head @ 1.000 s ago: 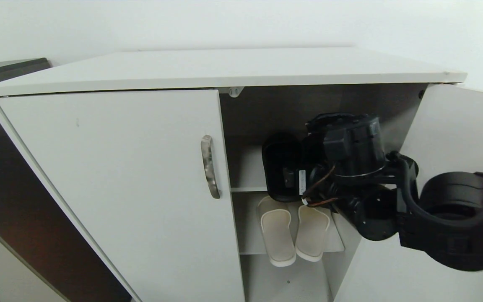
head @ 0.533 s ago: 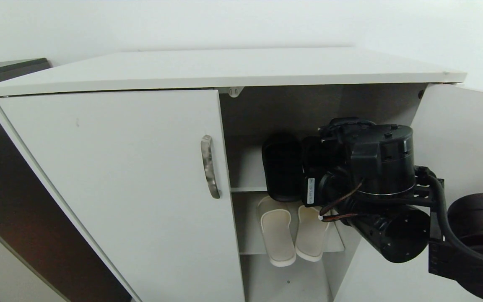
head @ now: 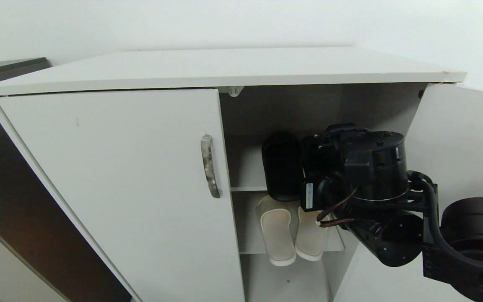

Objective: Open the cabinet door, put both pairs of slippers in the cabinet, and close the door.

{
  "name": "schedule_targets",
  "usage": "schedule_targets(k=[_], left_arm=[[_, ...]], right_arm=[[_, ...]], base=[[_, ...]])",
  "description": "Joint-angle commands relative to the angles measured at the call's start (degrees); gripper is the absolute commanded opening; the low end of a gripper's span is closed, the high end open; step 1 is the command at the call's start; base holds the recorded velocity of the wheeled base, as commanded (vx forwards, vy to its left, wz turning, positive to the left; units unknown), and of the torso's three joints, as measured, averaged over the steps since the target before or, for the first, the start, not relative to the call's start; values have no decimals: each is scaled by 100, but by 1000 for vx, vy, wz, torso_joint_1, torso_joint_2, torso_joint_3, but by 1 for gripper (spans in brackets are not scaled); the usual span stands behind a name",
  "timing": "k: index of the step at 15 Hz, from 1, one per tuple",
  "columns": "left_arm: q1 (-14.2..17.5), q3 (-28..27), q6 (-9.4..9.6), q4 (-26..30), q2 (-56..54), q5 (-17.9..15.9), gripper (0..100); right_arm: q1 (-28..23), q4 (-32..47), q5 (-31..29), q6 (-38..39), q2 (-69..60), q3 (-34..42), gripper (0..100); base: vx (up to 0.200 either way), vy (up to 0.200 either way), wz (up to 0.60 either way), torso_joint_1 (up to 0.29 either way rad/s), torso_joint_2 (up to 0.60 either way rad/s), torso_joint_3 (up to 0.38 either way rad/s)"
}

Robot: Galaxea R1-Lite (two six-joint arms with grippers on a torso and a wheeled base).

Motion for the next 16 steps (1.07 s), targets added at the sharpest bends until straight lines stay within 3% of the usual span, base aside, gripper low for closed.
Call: schedule_targets(k=[1,16], left_arm=[[1,0,-7,-1,-1,1,0],[1,0,2,-1,-1,-8,0]], right_arm=[[5,-1,6,-1,32,38,0],[49,-1,6,-28,-12,179,0]], base=[[-200,0,0,7,2,-2],[-200,0,0,1,4,4]])
